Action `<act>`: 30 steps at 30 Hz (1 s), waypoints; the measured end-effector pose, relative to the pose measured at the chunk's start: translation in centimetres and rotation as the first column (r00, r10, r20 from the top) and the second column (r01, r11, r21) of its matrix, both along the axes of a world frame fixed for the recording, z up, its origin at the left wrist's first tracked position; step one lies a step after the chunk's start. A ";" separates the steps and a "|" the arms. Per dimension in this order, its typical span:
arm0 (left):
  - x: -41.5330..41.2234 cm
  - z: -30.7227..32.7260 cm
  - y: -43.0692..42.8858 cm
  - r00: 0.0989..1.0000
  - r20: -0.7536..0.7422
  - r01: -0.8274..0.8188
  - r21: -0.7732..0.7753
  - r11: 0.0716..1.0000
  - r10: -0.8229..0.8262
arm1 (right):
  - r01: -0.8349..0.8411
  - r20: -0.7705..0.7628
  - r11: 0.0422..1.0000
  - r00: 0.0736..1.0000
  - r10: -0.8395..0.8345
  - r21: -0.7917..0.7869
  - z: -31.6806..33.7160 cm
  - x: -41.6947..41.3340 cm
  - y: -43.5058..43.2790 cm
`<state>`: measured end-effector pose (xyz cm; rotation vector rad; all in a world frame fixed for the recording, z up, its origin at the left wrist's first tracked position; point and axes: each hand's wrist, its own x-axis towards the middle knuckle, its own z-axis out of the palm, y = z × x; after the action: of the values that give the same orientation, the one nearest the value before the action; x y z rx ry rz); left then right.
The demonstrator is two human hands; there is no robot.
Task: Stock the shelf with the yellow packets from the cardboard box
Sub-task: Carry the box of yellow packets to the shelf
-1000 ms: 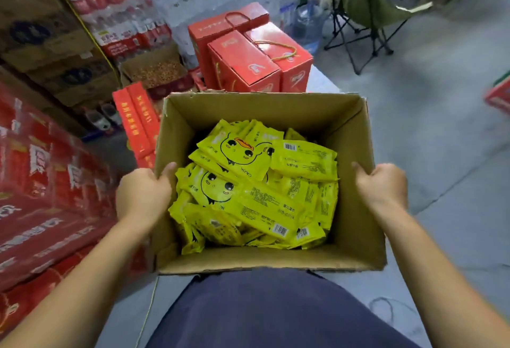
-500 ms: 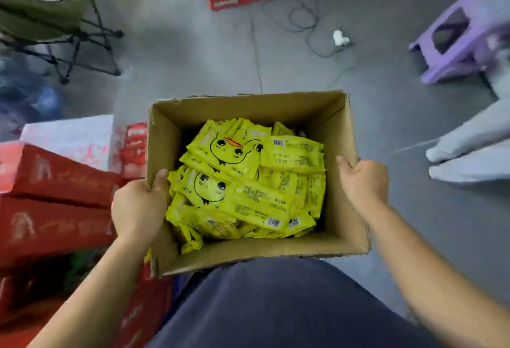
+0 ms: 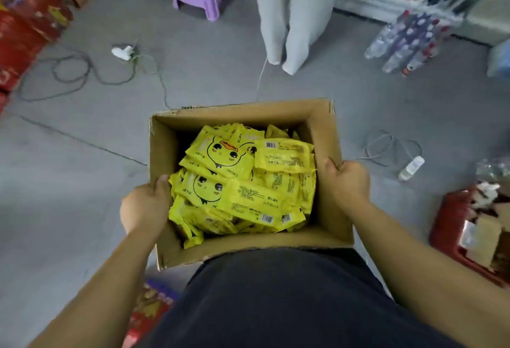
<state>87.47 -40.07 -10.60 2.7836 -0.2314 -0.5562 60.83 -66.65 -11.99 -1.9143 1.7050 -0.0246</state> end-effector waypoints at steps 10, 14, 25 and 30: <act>-3.2 -0.2 -14.6 0.922 0.022 0.386 0.028 0.922 -0.387 | 0.360 0.005 0.933 0.933 -0.360 -0.016 -0.8 -11.9 -1.9; -7.3 -0.4 -18.5 0.913 0.065 0.408 -0.081 0.909 -0.404 | 0.438 0.074 0.894 0.899 -0.432 -0.098 0.5 -16.6 -4.6; -13.7 1.0 -33.5 0.842 0.142 0.539 -0.280 0.794 -0.521 | 0.649 0.205 0.699 0.760 -0.617 -0.300 2.8 -25.4 -12.4; -14.1 -1.8 -40.9 0.768 0.174 0.640 -0.252 0.726 -0.617 | 0.712 0.154 0.657 0.699 -0.699 -0.247 -0.5 -26.8 -16.9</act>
<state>73.34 -80.98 -12.43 2.3768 -1.2124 -0.4975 34.04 -83.56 -12.51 -1.2691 2.4197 -0.6482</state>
